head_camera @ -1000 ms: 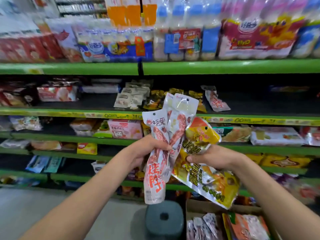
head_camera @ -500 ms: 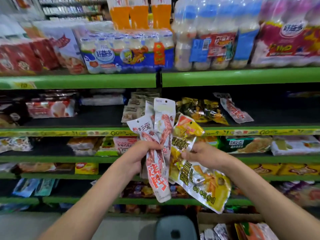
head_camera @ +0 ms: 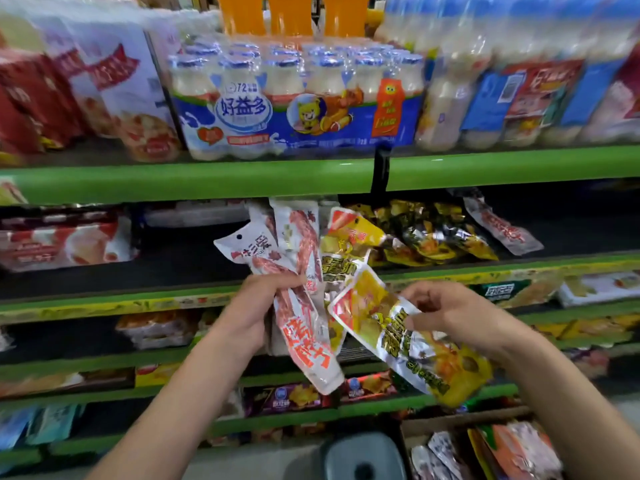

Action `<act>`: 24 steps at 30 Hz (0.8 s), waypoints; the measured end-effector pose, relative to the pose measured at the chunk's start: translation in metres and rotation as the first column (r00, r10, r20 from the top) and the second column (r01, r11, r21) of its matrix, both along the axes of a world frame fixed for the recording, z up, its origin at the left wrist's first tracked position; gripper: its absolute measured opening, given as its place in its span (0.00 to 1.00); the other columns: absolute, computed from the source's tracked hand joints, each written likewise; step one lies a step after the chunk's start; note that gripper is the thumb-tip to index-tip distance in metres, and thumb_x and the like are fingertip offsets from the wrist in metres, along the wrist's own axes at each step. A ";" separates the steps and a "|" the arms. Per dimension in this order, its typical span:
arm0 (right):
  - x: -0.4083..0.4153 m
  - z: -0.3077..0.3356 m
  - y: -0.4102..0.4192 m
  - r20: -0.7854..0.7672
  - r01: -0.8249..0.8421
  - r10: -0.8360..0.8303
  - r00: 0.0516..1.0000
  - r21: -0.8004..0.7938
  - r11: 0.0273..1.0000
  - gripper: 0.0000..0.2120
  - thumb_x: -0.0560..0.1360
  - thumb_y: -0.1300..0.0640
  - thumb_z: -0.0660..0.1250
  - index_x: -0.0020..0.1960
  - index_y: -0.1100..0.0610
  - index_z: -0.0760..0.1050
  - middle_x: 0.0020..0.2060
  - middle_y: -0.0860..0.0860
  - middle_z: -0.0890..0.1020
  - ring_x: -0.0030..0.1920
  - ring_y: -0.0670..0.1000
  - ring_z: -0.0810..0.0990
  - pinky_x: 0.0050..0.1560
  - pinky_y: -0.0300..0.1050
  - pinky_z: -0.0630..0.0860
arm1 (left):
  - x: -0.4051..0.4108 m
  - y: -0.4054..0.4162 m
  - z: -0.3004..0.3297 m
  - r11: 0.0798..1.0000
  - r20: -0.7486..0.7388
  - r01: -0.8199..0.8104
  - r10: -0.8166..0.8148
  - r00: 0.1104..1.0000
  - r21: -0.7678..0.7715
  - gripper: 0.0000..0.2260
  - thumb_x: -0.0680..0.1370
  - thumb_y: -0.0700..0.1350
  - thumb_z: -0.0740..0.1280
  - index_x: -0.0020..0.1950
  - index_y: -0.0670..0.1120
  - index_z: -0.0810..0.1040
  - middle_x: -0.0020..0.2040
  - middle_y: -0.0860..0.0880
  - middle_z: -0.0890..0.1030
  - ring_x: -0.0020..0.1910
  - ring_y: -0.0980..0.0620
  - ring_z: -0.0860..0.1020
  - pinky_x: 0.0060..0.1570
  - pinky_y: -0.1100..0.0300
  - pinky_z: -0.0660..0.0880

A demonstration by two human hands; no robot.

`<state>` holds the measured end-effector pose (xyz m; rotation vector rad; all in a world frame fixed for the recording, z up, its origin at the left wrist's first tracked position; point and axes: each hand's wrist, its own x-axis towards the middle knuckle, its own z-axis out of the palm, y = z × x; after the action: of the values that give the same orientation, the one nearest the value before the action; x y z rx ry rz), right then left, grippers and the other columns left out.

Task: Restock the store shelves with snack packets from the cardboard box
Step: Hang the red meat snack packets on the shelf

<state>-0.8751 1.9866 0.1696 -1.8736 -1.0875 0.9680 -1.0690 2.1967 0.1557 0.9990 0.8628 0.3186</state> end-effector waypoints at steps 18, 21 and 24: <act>-0.013 -0.008 0.043 -0.092 0.223 -0.203 0.975 0.447 0.866 0.11 0.81 0.58 0.65 0.44 0.60 0.67 0.25 0.50 0.67 0.24 0.46 0.59 0.22 0.38 0.56 | 0.026 -0.086 -0.004 0.966 0.263 -0.245 0.216 0.940 0.083 0.10 0.73 0.45 0.75 0.54 0.47 0.85 0.53 0.42 0.87 0.49 0.42 0.86 0.39 0.52 0.83; -0.007 -0.010 0.036 0.036 0.166 -0.207 0.978 0.472 0.866 0.10 0.82 0.55 0.64 0.43 0.54 0.67 0.21 0.45 0.67 0.22 0.43 0.58 0.22 0.37 0.54 | 0.035 -0.100 -0.002 0.959 0.272 -0.282 0.267 0.925 0.017 0.13 0.71 0.50 0.74 0.54 0.48 0.85 0.53 0.41 0.86 0.49 0.42 0.86 0.38 0.53 0.83; -0.005 -0.014 0.029 0.186 0.121 -0.244 0.952 0.505 0.855 0.10 0.82 0.54 0.64 0.43 0.49 0.67 0.22 0.45 0.72 0.21 0.45 0.62 0.24 0.37 0.54 | 0.041 -0.112 -0.002 0.955 0.268 -0.296 0.281 0.922 0.016 0.20 0.71 0.50 0.74 0.60 0.43 0.82 0.55 0.39 0.85 0.52 0.39 0.85 0.44 0.48 0.83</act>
<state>-0.8800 2.0156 0.1553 -1.6531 -1.1403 0.3076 -1.0284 2.0847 0.1539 0.8557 0.7601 0.7153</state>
